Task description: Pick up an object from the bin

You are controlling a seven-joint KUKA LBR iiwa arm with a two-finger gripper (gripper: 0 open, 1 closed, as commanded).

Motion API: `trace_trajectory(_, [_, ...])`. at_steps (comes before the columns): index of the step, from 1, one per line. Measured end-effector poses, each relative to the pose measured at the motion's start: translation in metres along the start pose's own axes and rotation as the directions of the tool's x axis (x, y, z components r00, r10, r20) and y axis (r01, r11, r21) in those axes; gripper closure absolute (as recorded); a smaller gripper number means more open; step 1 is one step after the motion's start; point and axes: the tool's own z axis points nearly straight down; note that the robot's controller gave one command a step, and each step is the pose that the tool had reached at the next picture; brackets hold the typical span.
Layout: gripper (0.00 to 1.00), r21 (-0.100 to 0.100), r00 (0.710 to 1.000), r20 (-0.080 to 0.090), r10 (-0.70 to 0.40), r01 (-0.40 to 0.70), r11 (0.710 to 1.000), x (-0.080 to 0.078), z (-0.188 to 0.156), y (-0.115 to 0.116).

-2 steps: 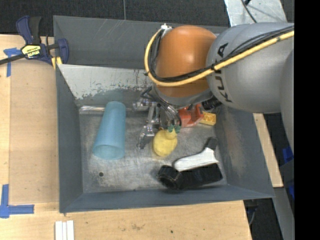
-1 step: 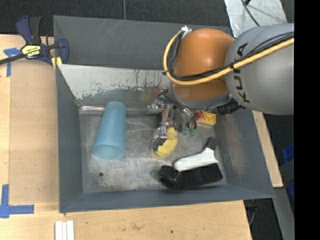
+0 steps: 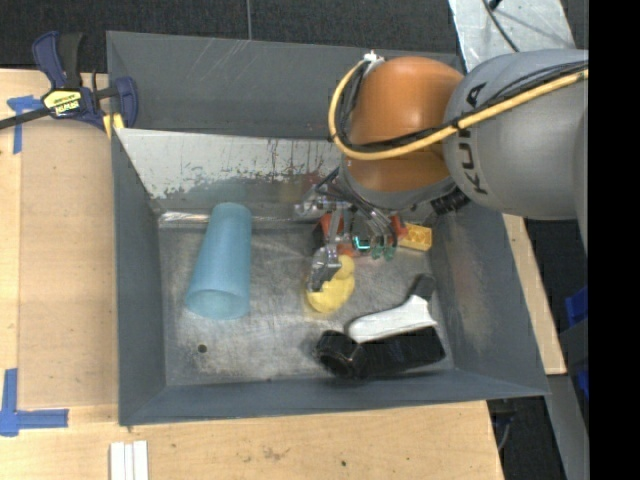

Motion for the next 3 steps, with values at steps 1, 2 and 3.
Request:
trace_trajectory(1, [0.00, -0.001, 0.972, -0.002, -0.234, 0.234, 0.972, -0.034, 0.048, -0.004])
trace_trajectory(2, [0.00, -0.003, 0.940, -0.007, -0.341, 0.341, 0.940, -0.011, 0.047, -0.033])
trace_trajectory(3, [1.00, -0.045, 0.936, 0.010, -0.353, 0.353, 0.935, -0.005, 0.065, -0.117])
